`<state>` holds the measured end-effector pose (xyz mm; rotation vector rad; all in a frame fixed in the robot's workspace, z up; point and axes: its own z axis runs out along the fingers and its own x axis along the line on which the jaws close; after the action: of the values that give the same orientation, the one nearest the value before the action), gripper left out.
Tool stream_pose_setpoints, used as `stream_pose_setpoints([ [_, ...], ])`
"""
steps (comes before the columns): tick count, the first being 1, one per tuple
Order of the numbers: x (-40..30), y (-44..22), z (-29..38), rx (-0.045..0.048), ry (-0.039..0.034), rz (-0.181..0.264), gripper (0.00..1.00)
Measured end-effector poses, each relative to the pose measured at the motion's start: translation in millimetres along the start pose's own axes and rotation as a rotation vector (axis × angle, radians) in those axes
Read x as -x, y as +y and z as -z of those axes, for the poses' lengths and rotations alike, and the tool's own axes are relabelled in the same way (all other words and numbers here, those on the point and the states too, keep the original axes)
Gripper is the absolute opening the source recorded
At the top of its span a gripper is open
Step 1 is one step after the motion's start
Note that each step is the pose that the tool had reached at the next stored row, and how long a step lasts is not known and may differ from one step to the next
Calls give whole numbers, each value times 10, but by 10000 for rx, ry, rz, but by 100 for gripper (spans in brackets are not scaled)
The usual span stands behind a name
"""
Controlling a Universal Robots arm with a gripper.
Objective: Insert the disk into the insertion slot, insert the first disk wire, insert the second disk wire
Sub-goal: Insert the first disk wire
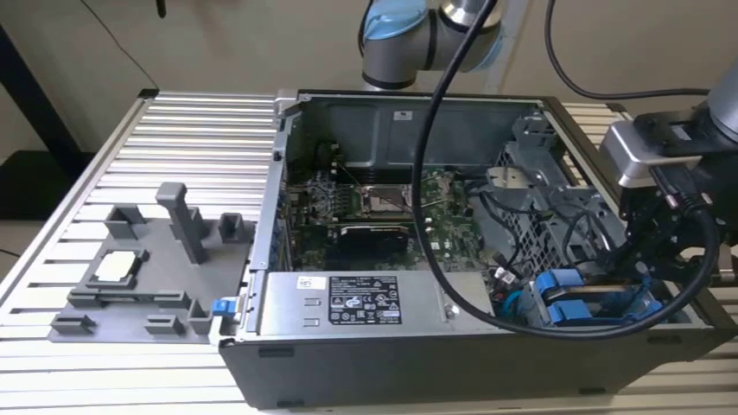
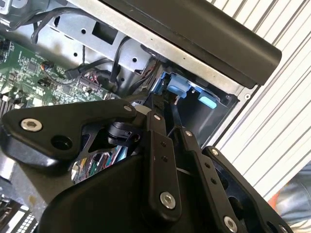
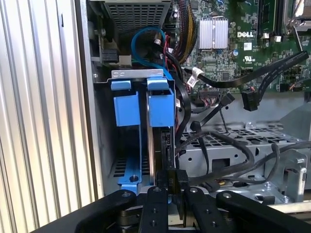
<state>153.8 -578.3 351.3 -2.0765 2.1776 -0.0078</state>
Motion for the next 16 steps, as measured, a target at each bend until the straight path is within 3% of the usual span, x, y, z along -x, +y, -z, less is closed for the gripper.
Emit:
stream_pose_setpoints([
  [16,5,-10,-7,29,11,-6,19],
])
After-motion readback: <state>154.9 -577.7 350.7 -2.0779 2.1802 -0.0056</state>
